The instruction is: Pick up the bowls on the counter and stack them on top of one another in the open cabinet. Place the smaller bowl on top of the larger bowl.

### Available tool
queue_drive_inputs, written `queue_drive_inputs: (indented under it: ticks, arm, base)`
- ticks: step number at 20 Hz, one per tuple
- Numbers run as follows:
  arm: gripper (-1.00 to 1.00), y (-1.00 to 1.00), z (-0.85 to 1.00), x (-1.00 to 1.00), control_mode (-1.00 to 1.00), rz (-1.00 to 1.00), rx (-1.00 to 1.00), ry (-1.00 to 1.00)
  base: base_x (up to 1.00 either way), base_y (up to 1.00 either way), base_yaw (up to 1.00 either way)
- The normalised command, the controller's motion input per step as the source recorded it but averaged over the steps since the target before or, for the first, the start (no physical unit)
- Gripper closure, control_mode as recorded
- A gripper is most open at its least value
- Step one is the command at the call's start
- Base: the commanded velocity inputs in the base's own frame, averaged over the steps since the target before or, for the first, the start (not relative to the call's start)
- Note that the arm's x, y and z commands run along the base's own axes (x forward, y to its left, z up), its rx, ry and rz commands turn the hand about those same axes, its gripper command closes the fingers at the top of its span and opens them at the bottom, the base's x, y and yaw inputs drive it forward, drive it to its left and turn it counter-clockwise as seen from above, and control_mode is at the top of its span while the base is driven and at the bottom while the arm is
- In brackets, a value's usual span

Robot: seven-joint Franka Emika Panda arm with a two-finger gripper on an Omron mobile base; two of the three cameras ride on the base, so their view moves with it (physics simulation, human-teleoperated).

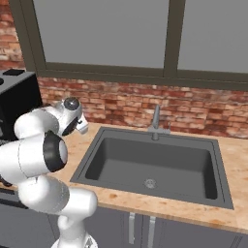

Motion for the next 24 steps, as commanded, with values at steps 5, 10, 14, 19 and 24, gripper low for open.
queue_drive_inputs:
  ticks: [5, 10, 14, 19, 24]
  arm:
    - [1.00, -0.02, 0.75, -0.62, -1.00, 0.09, -0.03, 0.02]
    - [1.00, -0.07, 0.49, -0.86, -1.00, 0.10, -0.09, 0.00]
    - [1.00, -0.02, 0.30, -0.93, -1.00, 0.13, -0.12, 0.02]
    - [1.00, 0.00, 0.16, -0.86, -1.00, 0.18, -0.10, 0.02]
    - [1.00, 0.03, 0.03, -0.75, -1.00, 0.23, -0.07, 0.00]
  base:
    - [0.00, 0.00, 0.00]
    - [0.00, 0.00, 0.00]
    - [0.00, 0.00, 0.00]
    - [0.00, 0.00, 0.00]
    - [0.00, 0.00, 0.00]
